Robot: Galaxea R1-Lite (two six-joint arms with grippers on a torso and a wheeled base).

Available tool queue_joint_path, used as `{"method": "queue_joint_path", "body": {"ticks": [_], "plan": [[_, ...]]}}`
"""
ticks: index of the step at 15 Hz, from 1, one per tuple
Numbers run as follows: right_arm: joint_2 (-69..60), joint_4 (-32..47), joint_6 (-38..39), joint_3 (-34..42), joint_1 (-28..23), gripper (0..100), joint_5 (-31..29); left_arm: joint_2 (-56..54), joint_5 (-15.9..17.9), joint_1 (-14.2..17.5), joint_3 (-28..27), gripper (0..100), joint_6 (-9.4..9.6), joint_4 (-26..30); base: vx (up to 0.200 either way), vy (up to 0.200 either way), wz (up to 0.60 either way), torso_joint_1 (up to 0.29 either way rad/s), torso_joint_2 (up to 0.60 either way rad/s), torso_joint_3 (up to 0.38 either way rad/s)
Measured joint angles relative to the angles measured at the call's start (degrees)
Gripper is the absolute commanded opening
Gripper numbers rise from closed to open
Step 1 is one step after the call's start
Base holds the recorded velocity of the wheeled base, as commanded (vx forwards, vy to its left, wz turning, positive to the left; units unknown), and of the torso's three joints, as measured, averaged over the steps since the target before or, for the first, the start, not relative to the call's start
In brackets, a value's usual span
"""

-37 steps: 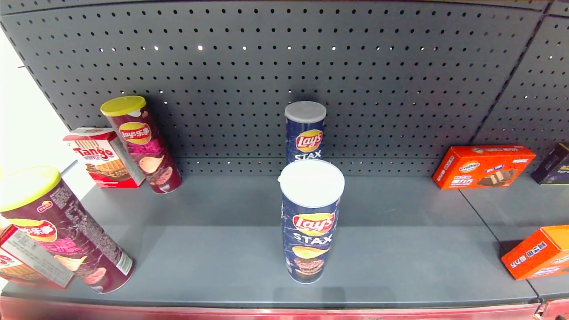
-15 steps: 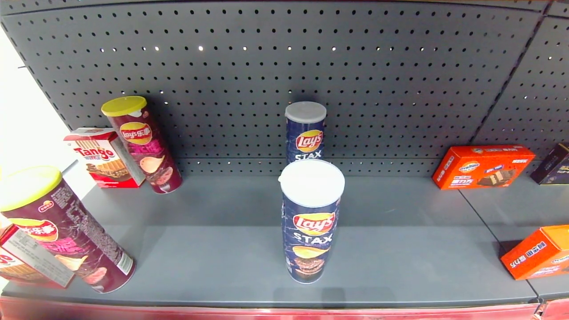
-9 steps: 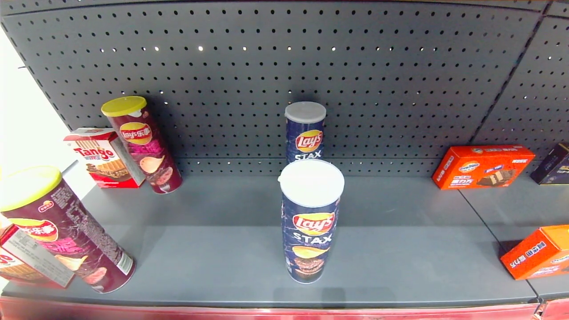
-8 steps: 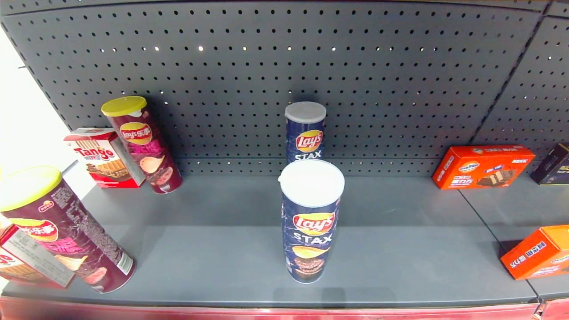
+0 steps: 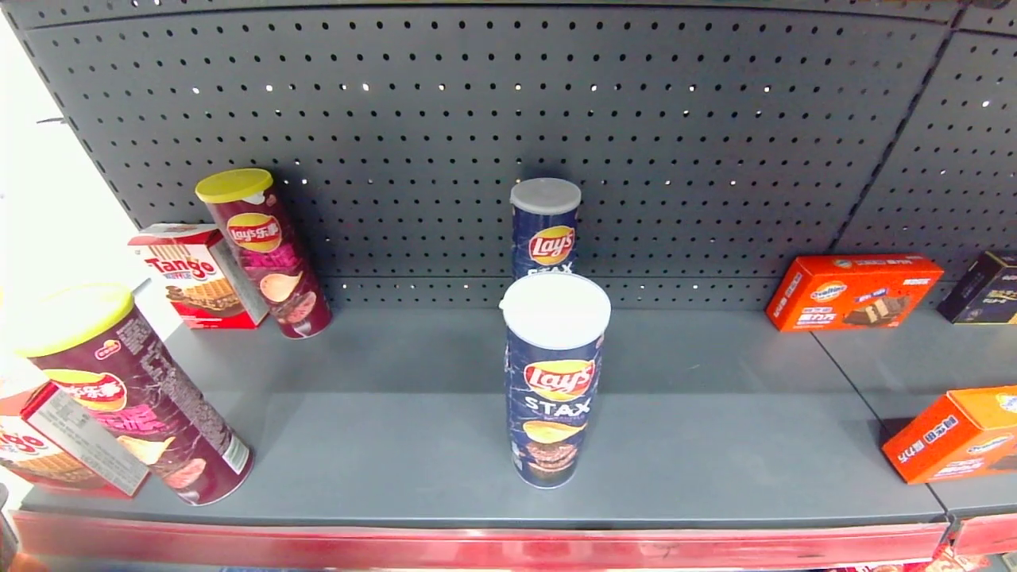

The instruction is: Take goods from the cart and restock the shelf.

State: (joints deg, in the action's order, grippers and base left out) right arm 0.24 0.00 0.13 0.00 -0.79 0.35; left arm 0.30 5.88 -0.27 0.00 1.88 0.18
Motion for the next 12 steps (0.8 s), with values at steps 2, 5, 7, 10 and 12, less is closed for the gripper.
{"method": "queue_joint_path", "body": {"ticks": [2,5,7,10,12], "plan": [[0.0,0.0,-0.11,0.0,0.02,100,0.0,0.05,0.02,0.0,0.0,100,-0.02,0.0,0.0,0.0,0.0,0.0,0.0,0.0],[0.0,0.0,-0.11,0.0,0.0,100,-0.02,0.07,-0.07,0.0,0.0,100,-0.07,0.0,0.0,0.0,0.0,0.0,0.0,0.0],[0.0,0.0,-0.13,0.0,0.0,100,-0.04,0.07,-0.13,0.0,0.0,100,-0.05,0.0,0.0,0.0,0.0,0.0,0.0,0.0],[0.0,0.0,-0.13,0.0,0.0,100,-0.02,0.07,-0.13,0.0,0.0,100,-0.18,0.0,0.0,0.0,0.0,0.0,0.0,0.0],[0.0,0.0,-0.13,0.0,0.02,100,-0.04,0.07,-0.18,0.0,0.0,100,-0.21,0.0,0.0,0.0,0.0,0.0,0.0,0.0]]}}
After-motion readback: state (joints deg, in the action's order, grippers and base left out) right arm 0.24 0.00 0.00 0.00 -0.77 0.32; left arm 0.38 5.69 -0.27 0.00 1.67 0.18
